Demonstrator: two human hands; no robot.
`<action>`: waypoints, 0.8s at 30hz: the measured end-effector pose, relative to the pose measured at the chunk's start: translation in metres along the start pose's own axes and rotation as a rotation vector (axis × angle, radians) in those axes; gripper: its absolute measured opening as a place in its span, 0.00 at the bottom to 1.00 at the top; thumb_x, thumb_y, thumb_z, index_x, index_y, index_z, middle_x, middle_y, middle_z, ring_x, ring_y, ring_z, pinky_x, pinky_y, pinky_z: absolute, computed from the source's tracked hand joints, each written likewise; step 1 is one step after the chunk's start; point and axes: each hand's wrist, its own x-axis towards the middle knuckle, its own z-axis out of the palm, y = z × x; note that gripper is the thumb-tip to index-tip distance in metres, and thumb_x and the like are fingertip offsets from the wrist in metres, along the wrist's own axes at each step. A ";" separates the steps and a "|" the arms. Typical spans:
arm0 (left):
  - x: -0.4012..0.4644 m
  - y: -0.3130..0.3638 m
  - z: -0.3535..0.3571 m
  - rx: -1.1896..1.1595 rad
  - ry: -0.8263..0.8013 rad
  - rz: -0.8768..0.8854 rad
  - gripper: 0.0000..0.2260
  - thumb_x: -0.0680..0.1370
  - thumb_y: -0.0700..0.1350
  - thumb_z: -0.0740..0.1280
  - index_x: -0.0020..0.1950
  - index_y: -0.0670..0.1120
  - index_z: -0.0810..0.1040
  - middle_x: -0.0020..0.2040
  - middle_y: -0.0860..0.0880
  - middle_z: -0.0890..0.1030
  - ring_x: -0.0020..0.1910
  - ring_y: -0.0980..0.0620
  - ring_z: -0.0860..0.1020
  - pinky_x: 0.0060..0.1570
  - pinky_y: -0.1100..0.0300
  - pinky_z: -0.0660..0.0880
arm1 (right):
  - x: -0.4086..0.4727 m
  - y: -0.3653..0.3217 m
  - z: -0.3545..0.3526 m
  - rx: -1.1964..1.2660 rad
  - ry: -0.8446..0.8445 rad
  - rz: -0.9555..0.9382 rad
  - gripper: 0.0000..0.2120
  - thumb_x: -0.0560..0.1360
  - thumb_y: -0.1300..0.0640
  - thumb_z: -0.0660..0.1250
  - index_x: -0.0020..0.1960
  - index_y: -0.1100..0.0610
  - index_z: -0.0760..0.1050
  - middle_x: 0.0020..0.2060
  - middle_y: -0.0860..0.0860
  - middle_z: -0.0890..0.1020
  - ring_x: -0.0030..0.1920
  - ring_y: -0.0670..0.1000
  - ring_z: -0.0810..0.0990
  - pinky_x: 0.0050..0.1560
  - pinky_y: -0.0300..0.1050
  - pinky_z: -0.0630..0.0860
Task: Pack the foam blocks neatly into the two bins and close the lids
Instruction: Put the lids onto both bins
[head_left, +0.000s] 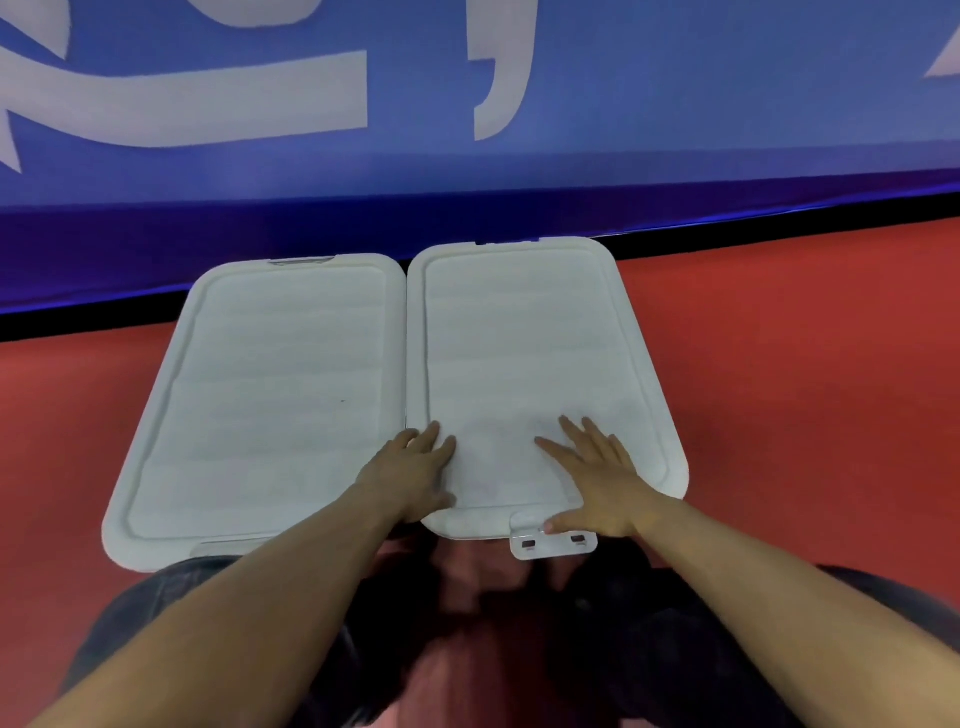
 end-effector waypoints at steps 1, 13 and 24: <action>-0.001 -0.001 0.001 -0.017 -0.011 -0.005 0.41 0.77 0.64 0.64 0.82 0.55 0.46 0.83 0.51 0.43 0.81 0.45 0.47 0.78 0.48 0.55 | -0.002 0.000 0.005 -0.012 -0.016 -0.005 0.56 0.65 0.25 0.68 0.80 0.36 0.36 0.78 0.44 0.29 0.77 0.51 0.25 0.78 0.58 0.32; -0.002 0.001 0.006 -0.007 0.032 -0.011 0.47 0.70 0.68 0.68 0.82 0.55 0.49 0.82 0.53 0.47 0.80 0.45 0.50 0.77 0.50 0.58 | -0.021 0.006 0.032 -0.367 0.107 -0.110 0.65 0.62 0.25 0.70 0.81 0.45 0.32 0.79 0.52 0.30 0.79 0.56 0.28 0.77 0.69 0.37; -0.005 0.001 0.004 -0.030 0.039 -0.015 0.47 0.69 0.67 0.70 0.81 0.57 0.50 0.82 0.56 0.48 0.79 0.46 0.50 0.74 0.50 0.62 | -0.017 -0.006 0.047 -0.535 0.098 -0.059 0.61 0.66 0.26 0.68 0.82 0.49 0.36 0.80 0.60 0.34 0.79 0.67 0.36 0.70 0.79 0.43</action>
